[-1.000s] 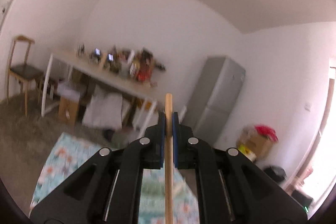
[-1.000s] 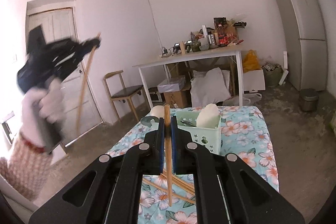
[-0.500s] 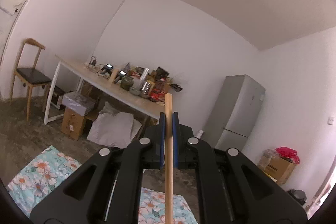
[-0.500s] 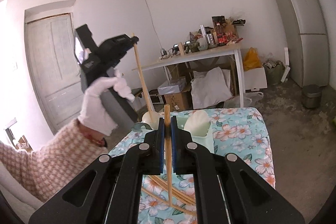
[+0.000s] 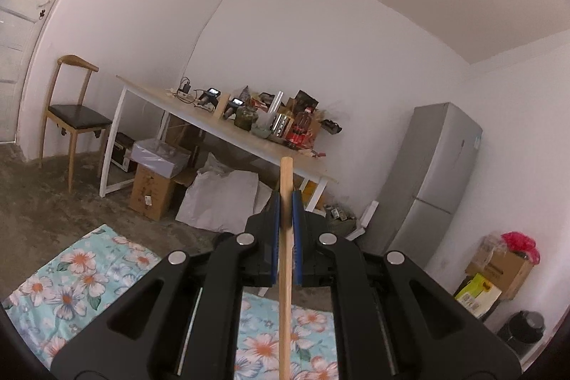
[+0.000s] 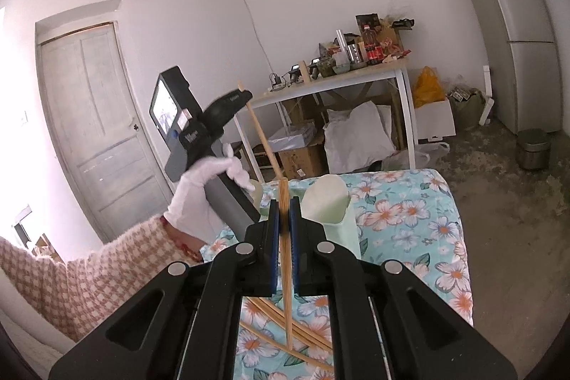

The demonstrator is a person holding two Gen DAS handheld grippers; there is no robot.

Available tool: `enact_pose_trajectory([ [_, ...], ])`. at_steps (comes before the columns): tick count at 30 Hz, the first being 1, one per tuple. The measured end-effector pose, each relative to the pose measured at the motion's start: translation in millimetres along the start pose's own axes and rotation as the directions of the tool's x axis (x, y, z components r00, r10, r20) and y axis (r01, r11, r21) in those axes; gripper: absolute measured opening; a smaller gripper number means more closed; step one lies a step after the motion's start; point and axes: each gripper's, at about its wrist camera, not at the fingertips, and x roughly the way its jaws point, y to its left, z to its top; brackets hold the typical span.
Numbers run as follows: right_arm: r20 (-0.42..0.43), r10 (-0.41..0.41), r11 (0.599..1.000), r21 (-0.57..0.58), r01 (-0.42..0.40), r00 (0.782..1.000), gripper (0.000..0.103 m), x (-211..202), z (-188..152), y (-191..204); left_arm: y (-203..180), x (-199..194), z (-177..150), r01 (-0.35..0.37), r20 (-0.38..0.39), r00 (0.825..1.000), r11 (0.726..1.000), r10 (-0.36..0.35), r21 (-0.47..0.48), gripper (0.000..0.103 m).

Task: Organize utensils
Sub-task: 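Carry both chopsticks over the mint holder while the left tool drops its chopstick in, then lower the right tool's chopstick into the mint holder and open it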

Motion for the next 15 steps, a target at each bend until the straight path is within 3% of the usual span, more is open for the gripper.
enact_pose_trajectory([
  [5,0.005,-0.005,1.000,-0.003,0.005,1.000,0.006,-3.6,1.3,3.7,4.6,-14.6,-4.2,0.014,-0.034,0.999,1.000,-0.014,0.010,0.008],
  [7,0.011,-0.005,1.000,-0.007,0.005,1.000,0.006,-6.2,1.9,6.1,5.2,-28.1,-1.1,0.017,-0.037,0.999,1.000,-0.016,0.019,0.025],
  [9,0.015,-0.004,1.000,-0.010,0.004,1.000,0.006,-8.2,2.5,8.4,6.2,-42.1,2.8,0.015,-0.031,0.999,1.000,-0.014,0.021,0.034],
  [15,0.044,0.009,1.000,-0.017,-0.008,0.999,0.006,-17.6,10.0,17.5,6.5,-90.6,17.9,0.037,-0.020,0.999,0.998,-0.036,0.044,0.050],
])
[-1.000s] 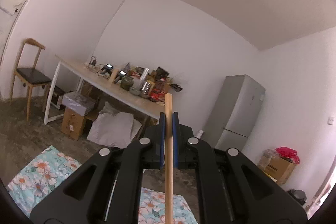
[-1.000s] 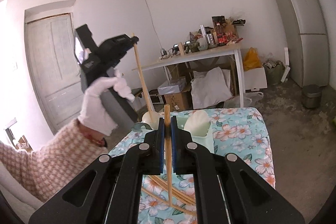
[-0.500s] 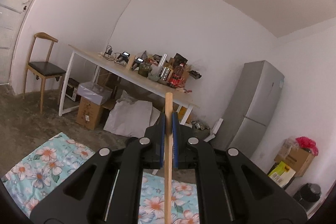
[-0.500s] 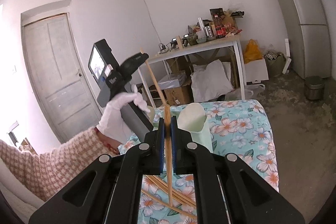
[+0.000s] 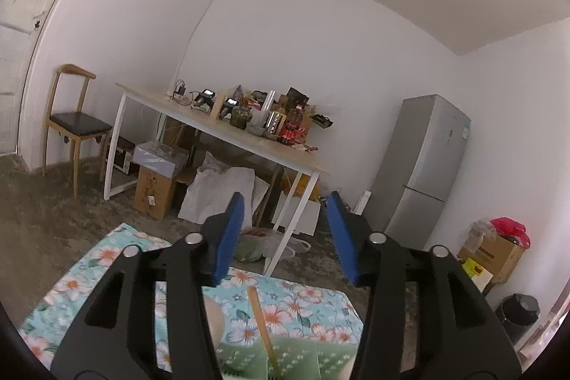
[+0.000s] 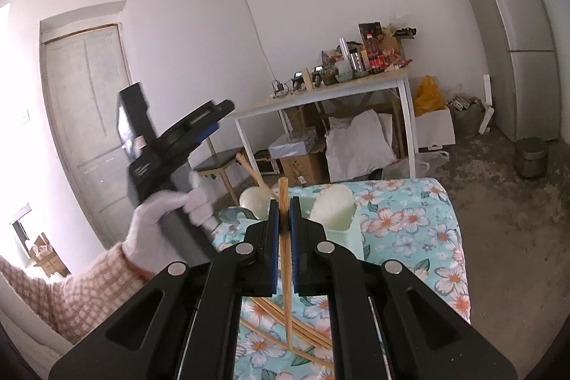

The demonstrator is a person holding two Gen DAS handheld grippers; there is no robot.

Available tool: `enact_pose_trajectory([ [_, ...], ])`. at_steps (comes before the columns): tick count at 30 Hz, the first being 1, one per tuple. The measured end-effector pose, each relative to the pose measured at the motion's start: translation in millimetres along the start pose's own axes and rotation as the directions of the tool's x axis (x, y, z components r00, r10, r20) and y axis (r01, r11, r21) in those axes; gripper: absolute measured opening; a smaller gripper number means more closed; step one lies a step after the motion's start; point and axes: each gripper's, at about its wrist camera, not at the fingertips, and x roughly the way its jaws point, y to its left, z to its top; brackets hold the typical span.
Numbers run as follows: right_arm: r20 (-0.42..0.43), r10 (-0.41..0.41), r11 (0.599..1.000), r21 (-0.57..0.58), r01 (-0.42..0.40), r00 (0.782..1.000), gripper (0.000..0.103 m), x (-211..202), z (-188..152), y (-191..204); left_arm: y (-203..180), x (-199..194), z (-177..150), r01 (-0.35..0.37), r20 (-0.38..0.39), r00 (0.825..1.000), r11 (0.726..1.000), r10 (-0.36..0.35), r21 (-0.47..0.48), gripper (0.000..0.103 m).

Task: Organize utensils
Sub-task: 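Lower the right tool's chopstick into the mint holder and open it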

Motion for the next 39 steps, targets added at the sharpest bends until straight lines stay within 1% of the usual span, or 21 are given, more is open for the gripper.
enact_pose_trajectory([
  [3,0.032,0.024,1.000,-0.001,-0.024,0.999,0.006,-6.9,13.6,3.7,1.6,-24.8,4.7,0.016,-0.009,1.000,1.000,-0.015,0.023,0.060],
  [7,0.082,0.049,0.998,-0.030,-0.046,0.995,0.006,-14.2,36.7,9.9,8.4,-54.2,7.3,0.023,-0.044,0.999,0.999,-0.021,0.047,0.070],
  [11,0.139,0.078,0.995,-0.072,-0.068,0.987,0.006,-19.6,63.3,20.2,19.3,-77.7,6.4,0.035,-0.095,0.995,0.997,-0.028,0.074,0.076],
  [15,0.194,0.088,0.990,-0.127,-0.064,0.977,0.006,-18.5,89.1,32.0,38.0,-101.4,-2.2,0.039,-0.137,0.990,0.992,-0.023,0.117,0.082],
  [17,0.211,0.092,0.988,-0.141,-0.062,0.973,0.006,-14.2,98.7,34.9,48.9,-110.3,-10.7,0.033,-0.168,0.986,0.991,-0.011,0.127,0.084],
  [20,0.223,0.089,0.986,-0.155,-0.055,0.971,0.006,-1.2,110.8,37.7,67.5,-117.5,-26.2,0.004,-0.221,0.975,0.990,0.027,0.138,0.085],
  [23,0.219,0.076,0.985,-0.169,-0.039,0.973,0.006,14.9,119.3,39.7,85.0,-127.8,-40.9,-0.029,-0.247,0.967,0.988,0.066,0.151,0.088],
  [27,0.215,0.079,0.985,-0.170,-0.042,0.973,0.006,39.3,129.7,41.2,112.8,-143.9,-65.5,-0.081,-0.303,0.946,0.989,0.116,0.126,0.089],
  [31,0.202,0.072,0.986,-0.161,-0.039,0.977,0.006,72.2,138.1,40.5,125.5,-148.8,-78.6,-0.111,-0.334,0.930,0.982,0.156,0.150,0.090],
  [35,0.165,0.045,0.988,-0.152,-0.019,0.985,0.006,107.1,131.8,36.8,136.7,-153.5,-90.1,-0.122,-0.363,0.917,0.981,0.169,0.148,0.091],
  [39,0.092,-0.010,0.989,-0.143,0.023,0.996,0.006,149.4,112.2,25.9,143.5,-155.6,-95.7,-0.135,-0.366,0.913,0.981,0.179,0.141,0.091],
])
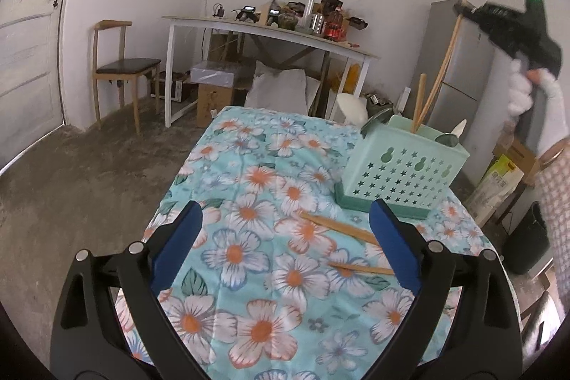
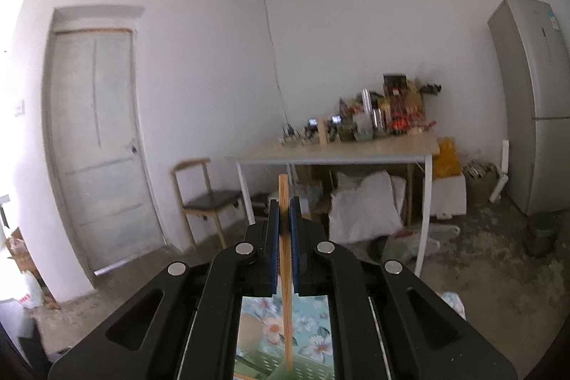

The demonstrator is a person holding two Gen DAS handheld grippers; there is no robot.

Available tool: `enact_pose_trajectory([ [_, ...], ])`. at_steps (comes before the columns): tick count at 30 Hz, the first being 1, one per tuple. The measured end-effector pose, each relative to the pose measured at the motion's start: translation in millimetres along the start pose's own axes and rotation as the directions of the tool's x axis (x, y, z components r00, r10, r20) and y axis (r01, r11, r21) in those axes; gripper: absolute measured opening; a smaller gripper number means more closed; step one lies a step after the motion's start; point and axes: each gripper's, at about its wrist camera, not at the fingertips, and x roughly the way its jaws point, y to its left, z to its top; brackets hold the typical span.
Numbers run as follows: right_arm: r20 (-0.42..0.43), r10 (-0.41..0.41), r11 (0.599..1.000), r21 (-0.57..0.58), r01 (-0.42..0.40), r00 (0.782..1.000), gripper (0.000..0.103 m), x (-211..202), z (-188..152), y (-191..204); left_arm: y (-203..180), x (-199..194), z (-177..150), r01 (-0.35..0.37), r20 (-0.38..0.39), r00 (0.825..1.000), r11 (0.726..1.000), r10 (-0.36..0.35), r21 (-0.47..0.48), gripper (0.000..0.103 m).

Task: Organize utensils

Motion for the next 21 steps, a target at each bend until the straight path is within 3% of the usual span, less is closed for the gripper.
enact_pose_trajectory([
  [5,-0.168,-0.019,0.999,0.033,0.025,0.986,0.007,38.4,-33.7,-11.2,3.8,1.7,-1.9,0.002,-0.005,1.000,1.000,-0.002,-0.008,0.093],
  [6,-0.197,-0.020,0.999,0.040,0.028,0.980,0.010,41.7,-38.7,-13.3,4.4,2.0,-2.1,0.002,-0.005,1.000,1.000,-0.002,-0.007,0.093],
  [7,-0.207,-0.019,0.999,0.045,0.029,0.978,0.022,41.8,-41.0,-14.3,4.8,1.9,-2.2,0.002,-0.004,1.000,1.000,-0.002,-0.007,0.093],
  [9,-0.196,-0.024,0.998,0.058,0.036,0.980,0.047,33.2,-40.6,-15.5,5.0,1.7,-2.5,0.003,-0.003,1.000,1.000,-0.003,-0.009,0.094],
  [10,-0.182,-0.025,0.997,0.061,0.037,0.983,0.054,26.6,-38.3,-16.1,4.9,1.8,-2.6,0.004,-0.003,1.000,1.000,-0.004,-0.011,0.094],
  [12,-0.161,-0.024,0.997,0.063,0.034,0.987,0.058,13.7,-30.9,-17.3,2.8,2.9,-2.3,0.007,-0.002,1.000,1.000,-0.007,-0.011,0.094],
  [17,-0.103,-0.038,0.997,0.059,0.044,0.994,0.082,-36.7,-20.1,-17.9,-3.7,3.2,-2.7,0.021,-0.005,1.000,1.000,-0.021,-0.006,0.095],
  [19,-0.085,-0.051,0.998,0.043,0.055,0.995,0.093,-58.6,-23.4,-14.5,-6.2,3.7,-3.0,0.027,-0.009,1.000,1.000,-0.027,-0.009,0.095],
  [21,-0.084,-0.064,0.997,0.030,0.067,0.994,0.096,-77.5,-33.2,-9.4,-8.6,4.6,-3.9,0.034,-0.014,0.999,0.999,-0.034,-0.014,0.095],
])
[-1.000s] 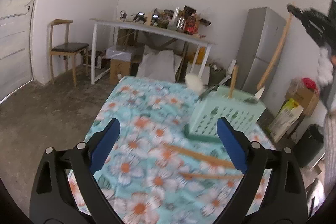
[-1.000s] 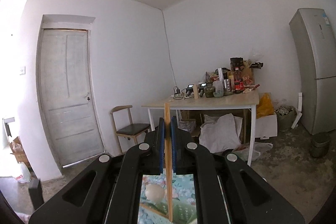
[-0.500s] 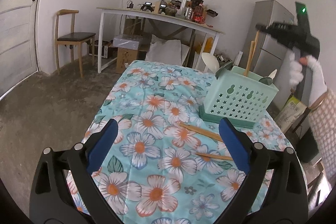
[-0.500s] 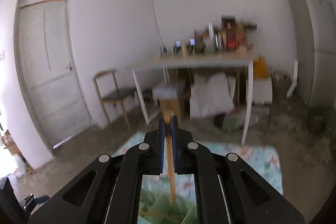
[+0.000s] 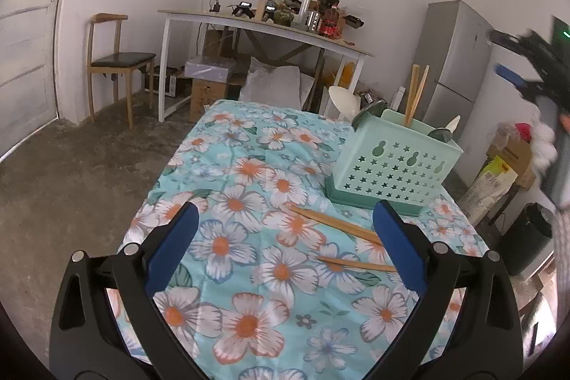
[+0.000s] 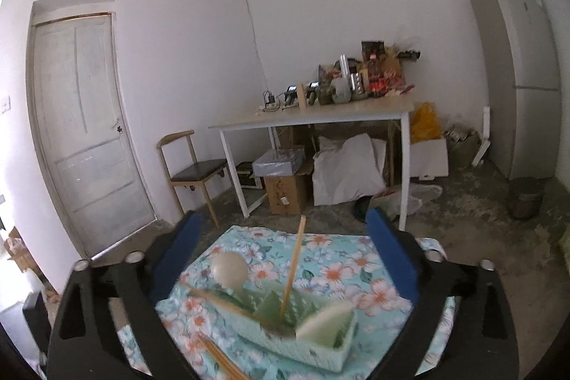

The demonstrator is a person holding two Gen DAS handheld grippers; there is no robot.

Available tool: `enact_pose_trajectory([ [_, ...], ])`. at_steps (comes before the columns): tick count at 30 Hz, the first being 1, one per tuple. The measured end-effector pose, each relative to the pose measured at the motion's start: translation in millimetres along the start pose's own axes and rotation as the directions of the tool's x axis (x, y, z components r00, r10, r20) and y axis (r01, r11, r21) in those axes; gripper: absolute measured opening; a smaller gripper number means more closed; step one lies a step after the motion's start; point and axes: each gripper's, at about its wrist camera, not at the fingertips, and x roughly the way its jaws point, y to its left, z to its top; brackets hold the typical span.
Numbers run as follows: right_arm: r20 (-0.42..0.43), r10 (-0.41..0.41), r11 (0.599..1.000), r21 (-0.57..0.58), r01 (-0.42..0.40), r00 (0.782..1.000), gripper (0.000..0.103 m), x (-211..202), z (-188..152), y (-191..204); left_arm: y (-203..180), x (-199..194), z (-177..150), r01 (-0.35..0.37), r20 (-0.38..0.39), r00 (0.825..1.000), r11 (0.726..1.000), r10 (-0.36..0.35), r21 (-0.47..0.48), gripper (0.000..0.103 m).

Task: Organize utensils

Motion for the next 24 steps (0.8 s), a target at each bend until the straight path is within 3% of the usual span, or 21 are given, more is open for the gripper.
enact_pose_trajectory([
  [4,-0.101,-0.043,0.999,0.007,0.044,0.994,0.096,-21.7,-45.2,5.3,-6.7,4.0,-2.2,0.010,-0.017,1.000,1.000,-0.010,0.004,0.095],
  [7,-0.233,-0.055,0.996,0.060,0.071,0.971,0.097,-23.1,-93.0,4.0,-14.7,8.9,-5.2,0.020,-0.037,0.999,1.000,-0.020,0.012,0.095],
  [9,-0.339,-0.071,0.988,0.102,0.112,0.938,0.097,-21.5,-131.9,2.7,-18.4,13.0,-8.2,0.023,-0.053,0.998,1.000,-0.022,0.018,0.095],
  [12,-0.485,-0.105,0.975,0.123,0.187,0.868,0.097,-17.0,-186.6,4.7,-25.5,23.2,-13.0,0.033,-0.093,0.995,0.999,-0.031,0.020,0.095],
  [16,-0.582,-0.180,0.964,0.057,0.260,0.793,0.097,-9.8,-229.4,11.6,-34.0,35.4,-17.5,0.036,-0.146,0.989,0.999,-0.032,0.026,0.095],
  [18,-0.605,-0.188,0.961,0.048,0.271,0.773,0.097,-9.4,-242.3,11.3,-40.3,39.5,-19.1,0.032,-0.162,0.986,0.999,-0.025,0.039,0.095],
  [24,-0.635,-0.213,0.959,0.009,0.283,0.742,0.097,-1.3,-260.4,13.1,-47.0,46.1,-25.4,0.017,-0.197,0.980,0.998,-0.005,0.057,0.095],
])
